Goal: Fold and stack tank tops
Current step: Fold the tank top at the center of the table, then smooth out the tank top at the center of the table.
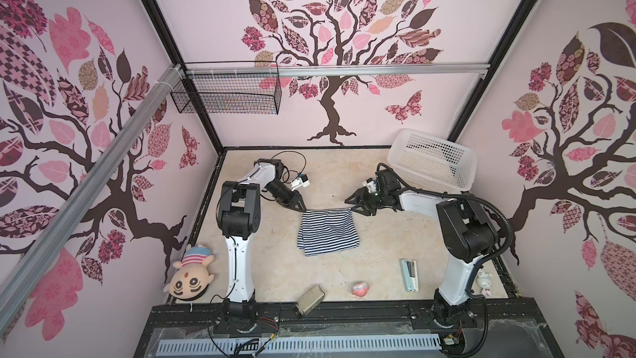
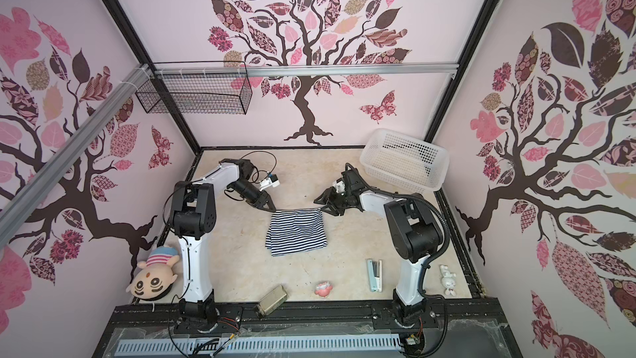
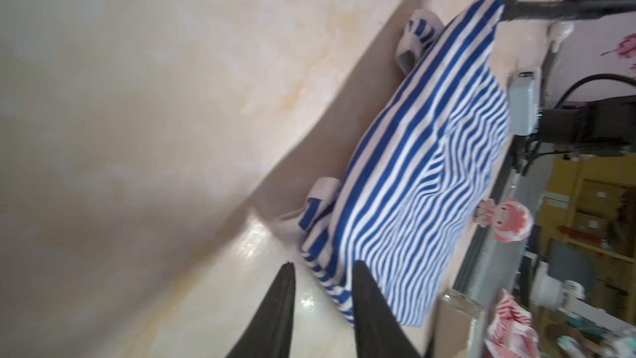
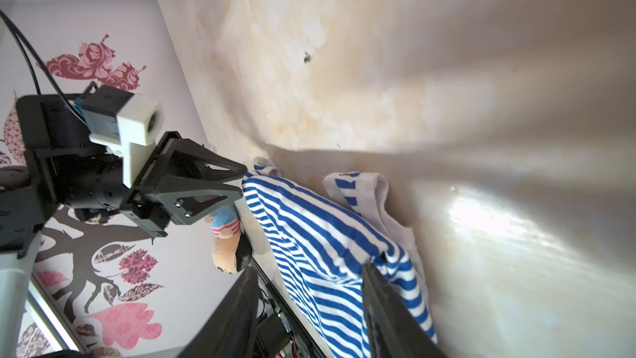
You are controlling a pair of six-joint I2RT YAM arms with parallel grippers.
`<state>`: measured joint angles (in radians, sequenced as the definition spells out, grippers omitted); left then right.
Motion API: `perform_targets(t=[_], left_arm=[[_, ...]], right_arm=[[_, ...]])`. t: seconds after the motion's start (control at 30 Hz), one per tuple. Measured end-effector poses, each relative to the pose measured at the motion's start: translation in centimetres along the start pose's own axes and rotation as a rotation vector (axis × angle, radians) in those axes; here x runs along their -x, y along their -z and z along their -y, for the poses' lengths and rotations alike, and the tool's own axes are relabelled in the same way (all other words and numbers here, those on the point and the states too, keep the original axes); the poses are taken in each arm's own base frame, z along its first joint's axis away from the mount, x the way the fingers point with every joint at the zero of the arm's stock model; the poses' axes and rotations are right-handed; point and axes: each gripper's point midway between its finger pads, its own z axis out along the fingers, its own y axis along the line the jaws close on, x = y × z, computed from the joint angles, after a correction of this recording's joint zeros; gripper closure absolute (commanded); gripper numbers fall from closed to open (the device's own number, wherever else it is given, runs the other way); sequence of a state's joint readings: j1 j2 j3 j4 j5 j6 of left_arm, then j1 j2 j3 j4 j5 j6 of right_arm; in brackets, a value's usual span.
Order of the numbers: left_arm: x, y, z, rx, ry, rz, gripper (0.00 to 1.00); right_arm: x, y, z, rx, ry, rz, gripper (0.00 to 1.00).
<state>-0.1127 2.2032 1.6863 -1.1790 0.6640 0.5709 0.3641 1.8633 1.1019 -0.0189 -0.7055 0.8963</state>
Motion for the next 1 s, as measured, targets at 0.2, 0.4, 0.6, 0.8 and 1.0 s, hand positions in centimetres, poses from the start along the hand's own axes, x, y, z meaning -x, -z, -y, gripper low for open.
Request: perform_targets(t=[0.2,0.4,0.6,0.8,1.0], left_arm=[[0.0,3.6,-0.1,0.180,0.004,0.100,0.49],[0.4,7.2,5.5,0.214,-0.108,0.221,0.50],[-1.8,1.0,9.9,0.146,-0.209,0.080,0.55],[-4.7,-3.0,8.9,0.117,-0.165,-0.055,0.59],[-5.6,-3.6,7.2,0.160,-0.146,-0.094,0.59]], right_arm=[[-1.2,3.0,-2.8,-0.033,0.131,0.083,0.52],[-4.2,3.0,-5.4,-0.032,0.259,0.074,0.87],[-4.0,0.6,-1.9,-0.112,0.204,0.029,0.93],[-3.3,-2.3,1.5,-0.191,0.147,-0.016,0.94],[-1.4,-5.1,2.8,-0.234,0.115,-0.034,0.92]])
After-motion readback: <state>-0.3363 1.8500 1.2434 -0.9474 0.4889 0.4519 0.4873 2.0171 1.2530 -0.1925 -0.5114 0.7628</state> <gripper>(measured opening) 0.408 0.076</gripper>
